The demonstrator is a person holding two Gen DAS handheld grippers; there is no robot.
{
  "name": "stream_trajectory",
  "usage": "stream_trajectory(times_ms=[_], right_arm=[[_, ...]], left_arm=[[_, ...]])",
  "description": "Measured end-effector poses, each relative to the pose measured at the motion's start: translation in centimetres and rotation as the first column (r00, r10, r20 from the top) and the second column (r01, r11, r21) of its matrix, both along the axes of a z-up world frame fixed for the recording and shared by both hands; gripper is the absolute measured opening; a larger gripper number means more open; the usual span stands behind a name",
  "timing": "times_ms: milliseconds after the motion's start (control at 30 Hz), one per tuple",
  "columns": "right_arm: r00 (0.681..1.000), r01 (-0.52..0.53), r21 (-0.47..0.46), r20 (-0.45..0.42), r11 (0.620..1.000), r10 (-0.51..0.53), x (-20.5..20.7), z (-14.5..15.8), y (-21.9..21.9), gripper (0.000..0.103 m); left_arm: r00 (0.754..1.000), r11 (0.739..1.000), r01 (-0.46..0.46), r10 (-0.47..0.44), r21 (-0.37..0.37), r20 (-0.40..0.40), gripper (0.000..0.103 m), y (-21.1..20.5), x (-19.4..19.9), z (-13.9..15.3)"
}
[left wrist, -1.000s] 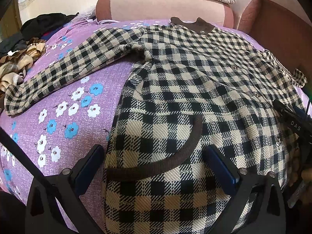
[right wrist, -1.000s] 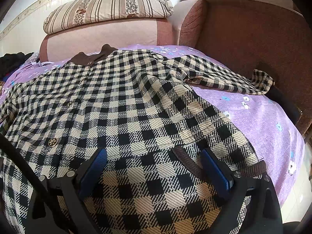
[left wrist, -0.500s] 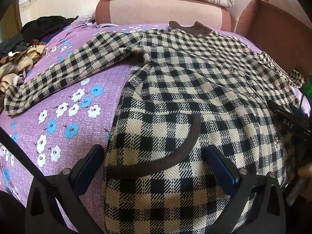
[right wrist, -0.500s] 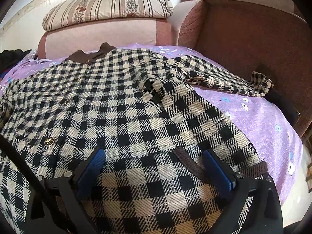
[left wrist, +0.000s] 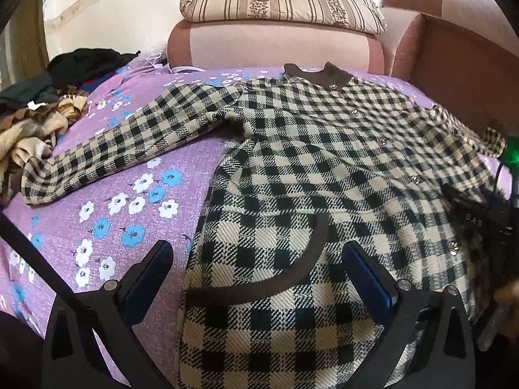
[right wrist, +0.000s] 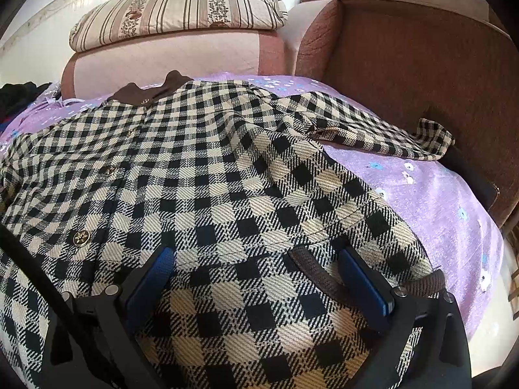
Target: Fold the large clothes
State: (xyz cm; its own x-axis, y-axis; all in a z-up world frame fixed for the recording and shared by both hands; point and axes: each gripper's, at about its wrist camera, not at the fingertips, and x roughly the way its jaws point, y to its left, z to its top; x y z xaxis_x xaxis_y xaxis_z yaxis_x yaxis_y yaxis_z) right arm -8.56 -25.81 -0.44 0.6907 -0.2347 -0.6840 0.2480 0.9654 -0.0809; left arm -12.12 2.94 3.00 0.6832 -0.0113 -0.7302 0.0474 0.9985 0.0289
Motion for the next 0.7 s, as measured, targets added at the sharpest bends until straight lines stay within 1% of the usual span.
stream_trajectory(times_ms=[100,300,467,533,633,700], right_arm=[[1.0,0.005,-0.013,0.011,1.0,-0.005,-0.1,0.0,0.2,0.102],[1.0,0.015,-0.049,0.022,0.999,-0.014,-0.3,-0.1,0.8,0.103],[1.0,0.012,-0.043,0.022,0.999,-0.011,-0.2,-0.1,0.7,0.103],[1.0,0.001,-0.02,0.016,1.0,-0.001,-0.1,-0.1,0.4,0.103],[1.0,-0.021,0.012,-0.005,1.0,0.021,0.0,0.1,-0.1,0.103],[0.999,-0.037,0.036,-0.035,0.999,0.039,0.3,0.5,-0.4,0.101]], left_arm=[[1.0,1.0,0.005,-0.004,0.02,-0.022,0.103,-0.2,0.2,-0.7],[1.0,1.0,0.0,0.0,0.014,-0.025,0.103,0.1,0.4,-1.0],[0.999,1.0,-0.007,0.007,0.003,-0.034,0.103,0.1,0.6,-1.0],[0.999,1.0,-0.009,0.008,-0.011,-0.037,0.103,0.0,0.7,-0.7],[1.0,0.999,0.001,0.0,-0.05,0.005,0.103,0.1,-0.3,0.8],[0.998,0.999,0.025,-0.022,-0.043,0.057,0.103,-0.1,-1.3,2.1]])
